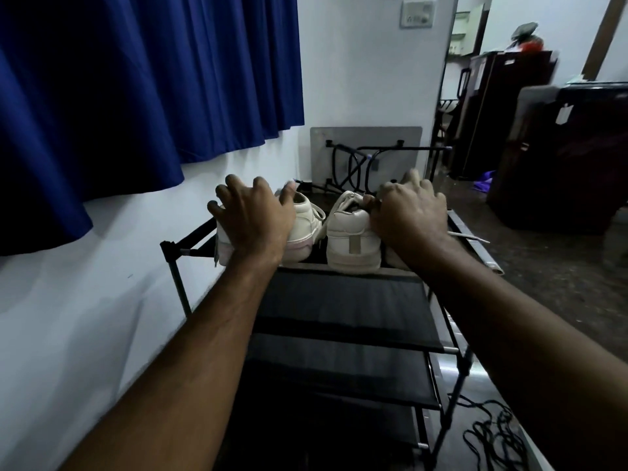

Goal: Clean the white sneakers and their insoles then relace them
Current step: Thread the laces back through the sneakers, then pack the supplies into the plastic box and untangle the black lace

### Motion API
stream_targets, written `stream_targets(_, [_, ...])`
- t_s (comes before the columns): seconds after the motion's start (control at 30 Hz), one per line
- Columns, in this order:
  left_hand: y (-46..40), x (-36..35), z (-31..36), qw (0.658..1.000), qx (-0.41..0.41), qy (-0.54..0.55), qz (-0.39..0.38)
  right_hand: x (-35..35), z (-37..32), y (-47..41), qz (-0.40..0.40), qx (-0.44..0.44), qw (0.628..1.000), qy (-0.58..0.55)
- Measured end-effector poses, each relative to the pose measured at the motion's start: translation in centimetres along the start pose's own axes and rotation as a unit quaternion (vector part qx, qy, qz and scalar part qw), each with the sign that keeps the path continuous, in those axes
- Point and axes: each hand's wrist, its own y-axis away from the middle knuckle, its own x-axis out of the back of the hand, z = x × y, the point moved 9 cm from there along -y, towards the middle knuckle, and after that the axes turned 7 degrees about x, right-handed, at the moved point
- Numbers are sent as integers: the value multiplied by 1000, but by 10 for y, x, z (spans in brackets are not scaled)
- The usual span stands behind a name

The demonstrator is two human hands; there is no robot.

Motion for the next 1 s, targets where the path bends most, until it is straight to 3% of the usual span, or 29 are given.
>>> stream_targets(0.1, [30,21,25,997,-58,22,42,3,3,17,13,20,999,-27])
stream_targets(0.2, [59,33,47,994,-92,58,22,15,11,39,39,24,998,-33])
stream_targets(0.5, [134,55,97,973,-198,118,-6,29,57,92,-14,-1,998,-68])
stream_targets(0.77, [196,67,136,961,-223,159,-33,50,83,137,13,14,996,-85])
stream_targets(1.0, [251,45,156,949,-221,210,-77,42,132,171,-1,-35,997,-68])
